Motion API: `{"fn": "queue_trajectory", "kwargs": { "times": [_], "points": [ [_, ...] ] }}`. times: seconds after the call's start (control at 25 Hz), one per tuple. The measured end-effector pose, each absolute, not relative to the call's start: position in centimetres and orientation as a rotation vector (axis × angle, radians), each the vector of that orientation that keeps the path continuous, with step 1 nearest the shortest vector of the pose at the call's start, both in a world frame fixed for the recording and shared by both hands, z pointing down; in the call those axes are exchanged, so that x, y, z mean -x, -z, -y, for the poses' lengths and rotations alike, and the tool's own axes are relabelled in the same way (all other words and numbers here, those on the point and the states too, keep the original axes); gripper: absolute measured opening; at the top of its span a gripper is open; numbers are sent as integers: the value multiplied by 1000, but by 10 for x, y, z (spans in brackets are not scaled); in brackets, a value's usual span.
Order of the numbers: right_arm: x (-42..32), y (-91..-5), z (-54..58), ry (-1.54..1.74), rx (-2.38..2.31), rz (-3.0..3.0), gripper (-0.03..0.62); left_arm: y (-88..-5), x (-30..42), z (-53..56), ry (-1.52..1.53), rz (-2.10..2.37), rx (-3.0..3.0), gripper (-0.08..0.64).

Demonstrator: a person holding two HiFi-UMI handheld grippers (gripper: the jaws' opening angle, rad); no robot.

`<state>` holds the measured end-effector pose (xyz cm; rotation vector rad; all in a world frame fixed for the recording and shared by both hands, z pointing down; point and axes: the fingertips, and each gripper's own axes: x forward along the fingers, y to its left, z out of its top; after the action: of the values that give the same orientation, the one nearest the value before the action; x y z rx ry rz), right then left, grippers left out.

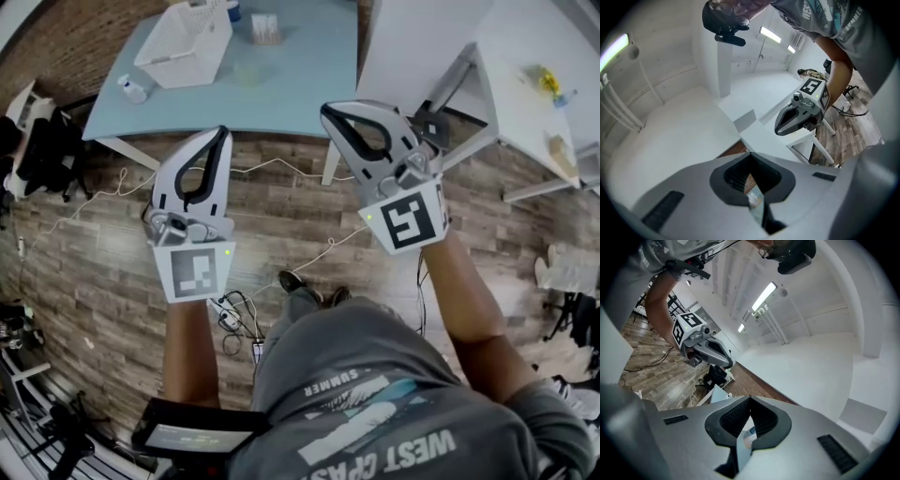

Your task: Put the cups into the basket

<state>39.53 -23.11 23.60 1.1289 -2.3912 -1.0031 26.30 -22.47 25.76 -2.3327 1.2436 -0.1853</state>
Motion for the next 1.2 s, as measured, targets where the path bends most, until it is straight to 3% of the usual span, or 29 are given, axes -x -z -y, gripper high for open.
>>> {"fn": "queue_trajectory", "kwargs": {
  "times": [0.36,0.76,1.2],
  "points": [
    [-333,-231,280,1036,-1075,2390,11,-227,-207,262,299,-1136,2161,0],
    [-298,-248,348,993,-996,2447,11,-247,-166,307,375,-1236,2157,0],
    [-303,-272,453,958,-886,2499,12,-261,-196,417,433,-1271,2148,0]
  ]
}}
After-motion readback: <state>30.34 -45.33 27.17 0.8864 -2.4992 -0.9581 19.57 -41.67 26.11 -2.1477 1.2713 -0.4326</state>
